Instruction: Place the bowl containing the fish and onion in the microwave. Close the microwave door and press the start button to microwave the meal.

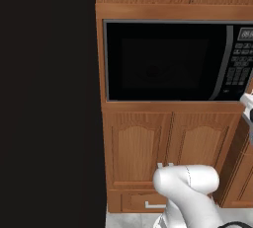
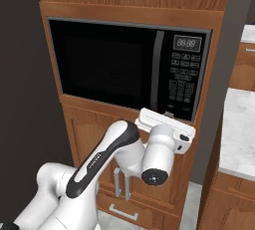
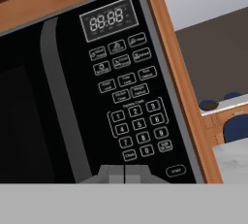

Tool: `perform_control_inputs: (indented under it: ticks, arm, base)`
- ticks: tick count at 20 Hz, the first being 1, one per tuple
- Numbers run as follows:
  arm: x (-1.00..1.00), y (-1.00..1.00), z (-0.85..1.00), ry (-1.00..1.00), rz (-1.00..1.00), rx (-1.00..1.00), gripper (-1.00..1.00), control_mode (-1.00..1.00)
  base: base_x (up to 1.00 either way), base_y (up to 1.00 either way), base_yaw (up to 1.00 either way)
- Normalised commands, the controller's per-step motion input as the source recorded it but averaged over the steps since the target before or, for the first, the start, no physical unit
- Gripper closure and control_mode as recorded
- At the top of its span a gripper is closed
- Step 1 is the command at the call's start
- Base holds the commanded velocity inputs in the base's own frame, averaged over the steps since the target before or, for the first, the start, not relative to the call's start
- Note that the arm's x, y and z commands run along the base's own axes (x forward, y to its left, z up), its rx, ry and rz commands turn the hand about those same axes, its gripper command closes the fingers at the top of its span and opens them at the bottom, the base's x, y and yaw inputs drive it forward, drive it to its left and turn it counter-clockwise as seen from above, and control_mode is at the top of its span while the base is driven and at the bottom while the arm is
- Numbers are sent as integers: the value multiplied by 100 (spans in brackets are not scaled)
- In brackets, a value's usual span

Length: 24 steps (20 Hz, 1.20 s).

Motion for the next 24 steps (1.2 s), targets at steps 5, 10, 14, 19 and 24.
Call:
perform_control_inputs:
  ticks: [5, 10, 14, 19, 24]
  arm:
    - [4, 0, -10, 0, 0, 0, 100, -100]
    - [12, 0, 3, 0, 0, 0, 100, -100]
    - [12, 0, 0, 1, 0, 0, 100, -100]
    - [16, -2, 0, 2, 0, 0, 100, -100]
    - [21, -11, -4, 4, 0, 0, 100, -100]
  base:
    - [0, 0, 0]
    - [0, 0, 0]
    - [0, 0, 0]
    - [0, 0, 0]
    - [0, 0, 0]
